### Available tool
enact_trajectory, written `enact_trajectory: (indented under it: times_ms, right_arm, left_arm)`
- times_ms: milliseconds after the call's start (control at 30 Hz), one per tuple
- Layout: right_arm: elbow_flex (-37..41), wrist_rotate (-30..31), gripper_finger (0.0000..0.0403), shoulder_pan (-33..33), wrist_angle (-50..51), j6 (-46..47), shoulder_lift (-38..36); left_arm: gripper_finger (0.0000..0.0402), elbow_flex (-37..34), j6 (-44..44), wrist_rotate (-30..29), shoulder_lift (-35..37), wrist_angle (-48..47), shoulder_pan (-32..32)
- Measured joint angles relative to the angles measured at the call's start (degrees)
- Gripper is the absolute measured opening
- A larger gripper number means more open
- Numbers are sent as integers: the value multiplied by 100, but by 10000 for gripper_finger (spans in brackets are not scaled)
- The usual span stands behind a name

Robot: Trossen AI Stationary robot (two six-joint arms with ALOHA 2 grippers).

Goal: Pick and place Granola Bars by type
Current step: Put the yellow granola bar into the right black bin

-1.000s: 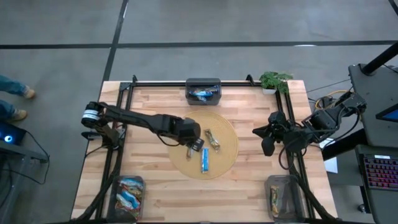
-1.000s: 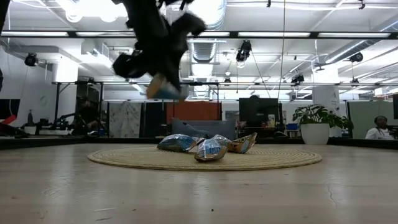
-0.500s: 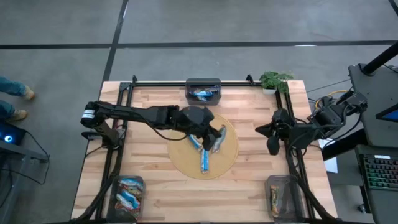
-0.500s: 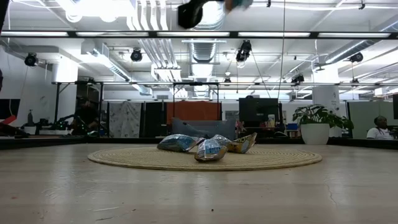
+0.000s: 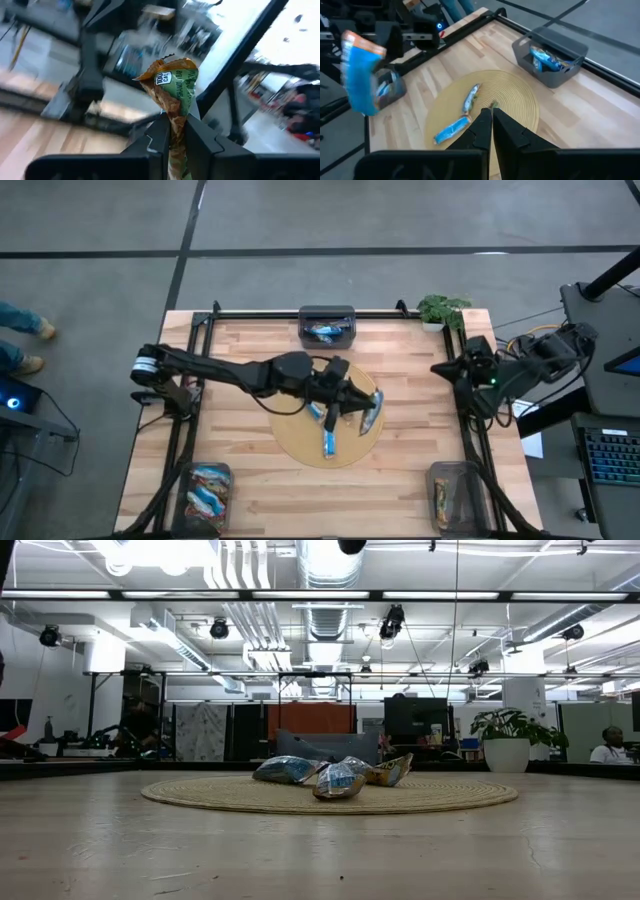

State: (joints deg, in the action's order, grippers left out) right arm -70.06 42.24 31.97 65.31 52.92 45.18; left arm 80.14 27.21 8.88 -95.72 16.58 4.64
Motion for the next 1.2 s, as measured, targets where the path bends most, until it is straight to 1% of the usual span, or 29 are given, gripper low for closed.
enact_trajectory:
  times_ms: [67, 233, 433, 600, 700, 800, 900, 1067, 1200]
  right_arm:
    - [0, 2, 9, 0, 8, -20, -48]
    - [0, 2, 8, 0, -7, -3, -56]
    - [0, -2, 9, 0, -410, -243, -44]
    - [0, -6, 8, 0, -665, -234, -40]
    - [0, -60, 13, 0, -868, -271, -35]
    - [0, -203, 36, 0, -1163, -493, -34]
    - [0, -196, 72, 0, -1470, -669, -8]
    - [-2, 67, 144, 0, -1691, -704, 71]
    - [-2, 178, 196, 0, -1828, -772, 180]
  left_arm:
    - [30, -72, 5, 15, -38, 318, 6]
    - [30, 21, -60, 8, -240, 282, 3]
    - [30, 517, -427, -24, -377, 302, -37]
    - [30, 830, -868, -369, -400, 140, -216]
    - [30, 1036, -1098, -408, -400, 141, -335]
    - [30, 1226, -1274, -402, -400, 36, -446]
    - [30, 1393, -1445, -397, -403, 36, -538]
    - [30, 1668, -1849, -404, -413, 44, -585]
    - [30, 1738, -1832, -388, -495, 15, -618]
